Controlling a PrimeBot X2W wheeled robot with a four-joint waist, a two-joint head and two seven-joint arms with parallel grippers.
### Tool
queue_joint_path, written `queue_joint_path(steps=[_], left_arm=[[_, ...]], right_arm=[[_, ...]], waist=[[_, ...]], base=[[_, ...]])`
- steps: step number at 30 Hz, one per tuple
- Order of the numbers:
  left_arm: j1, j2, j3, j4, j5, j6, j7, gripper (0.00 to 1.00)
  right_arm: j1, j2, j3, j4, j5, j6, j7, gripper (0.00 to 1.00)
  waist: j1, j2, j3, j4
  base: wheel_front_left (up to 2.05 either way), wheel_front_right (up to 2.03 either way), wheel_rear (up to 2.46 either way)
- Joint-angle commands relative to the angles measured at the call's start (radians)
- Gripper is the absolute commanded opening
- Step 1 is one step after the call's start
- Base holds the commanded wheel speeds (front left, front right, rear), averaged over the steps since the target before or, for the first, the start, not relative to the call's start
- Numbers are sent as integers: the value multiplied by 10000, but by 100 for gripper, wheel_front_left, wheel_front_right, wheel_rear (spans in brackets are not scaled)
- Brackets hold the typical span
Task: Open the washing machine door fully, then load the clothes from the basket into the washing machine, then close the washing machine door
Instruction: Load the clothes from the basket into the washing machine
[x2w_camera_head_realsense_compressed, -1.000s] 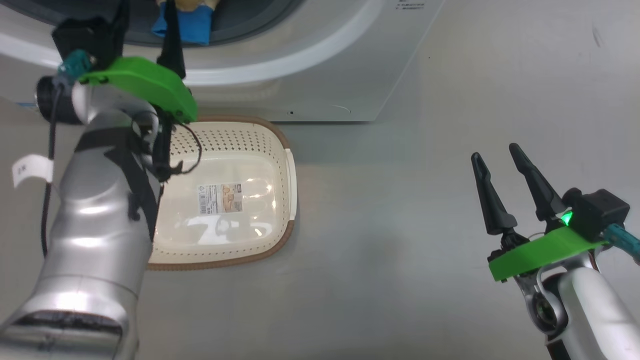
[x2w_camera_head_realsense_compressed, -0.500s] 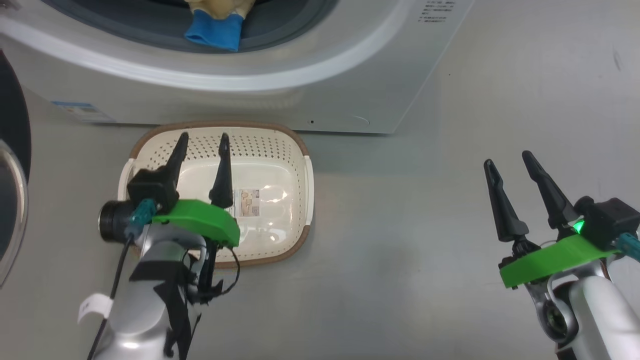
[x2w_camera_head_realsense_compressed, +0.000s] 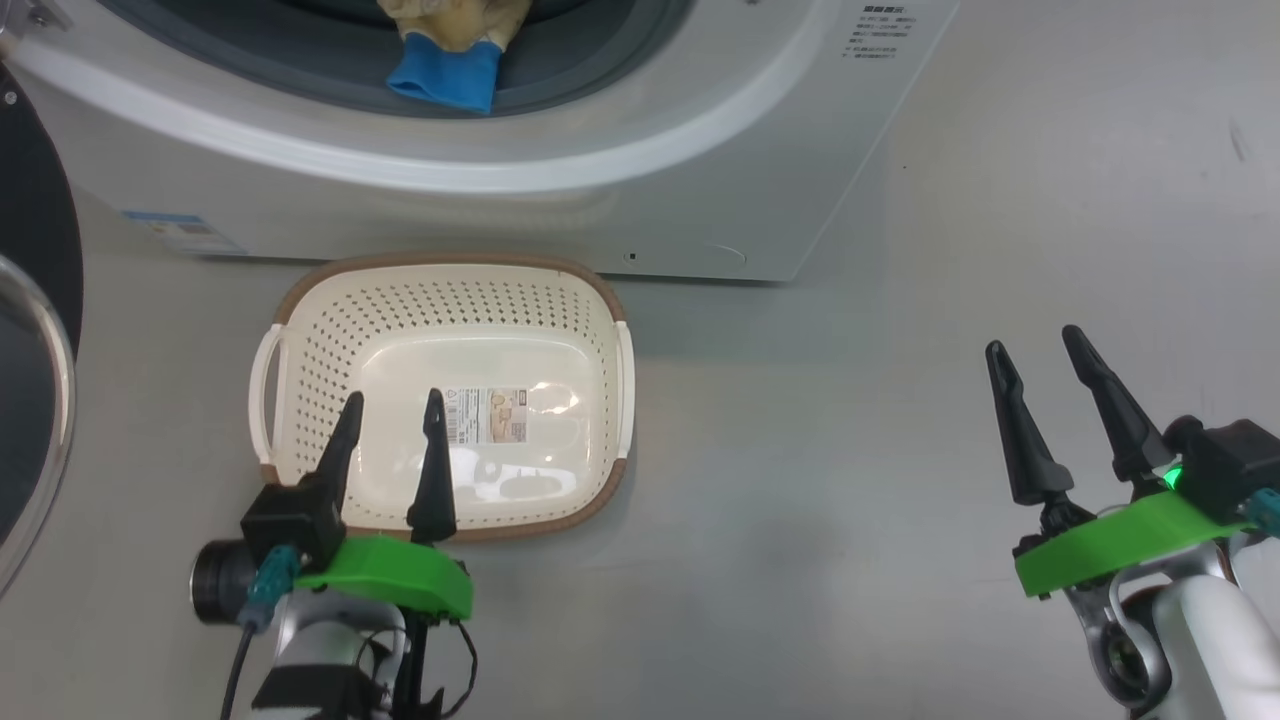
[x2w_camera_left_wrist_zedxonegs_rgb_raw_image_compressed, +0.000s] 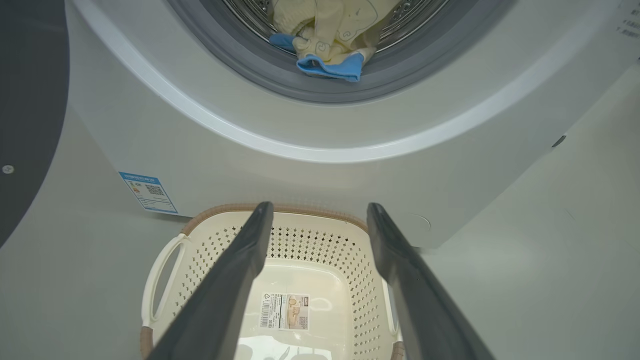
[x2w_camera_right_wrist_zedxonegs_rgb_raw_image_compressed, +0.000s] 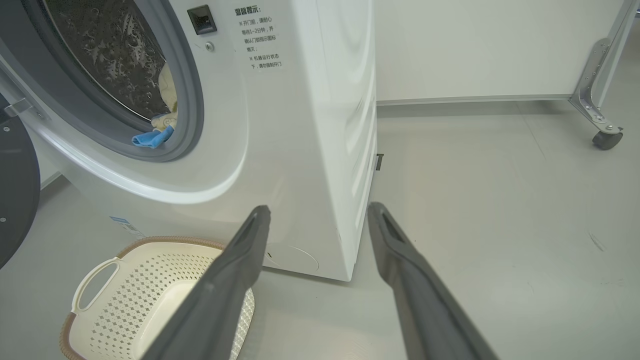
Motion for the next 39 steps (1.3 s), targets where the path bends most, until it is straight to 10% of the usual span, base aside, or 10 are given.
queue_joint_path(steps=[1,21,39], left_arm=[[326,176,385,-587,138,-41,-141,100],[2104,63,702,-2887,934,-252,-141,100],[519,183,838,-1886,1141,-682,-15,100]], right_arm=[[197,-180,116,-340,-111,-27,-65,100],[645,79,-13,-390,-103,-27,-65,100],[378,199,172,-412,-98,-27,-65,100]], waist=[[1,-1,-65,-20],[1,-1,-479,-303],[1,-1,73,-597]], base=[[0,0,0],[0,0,0],[0,0,0]])
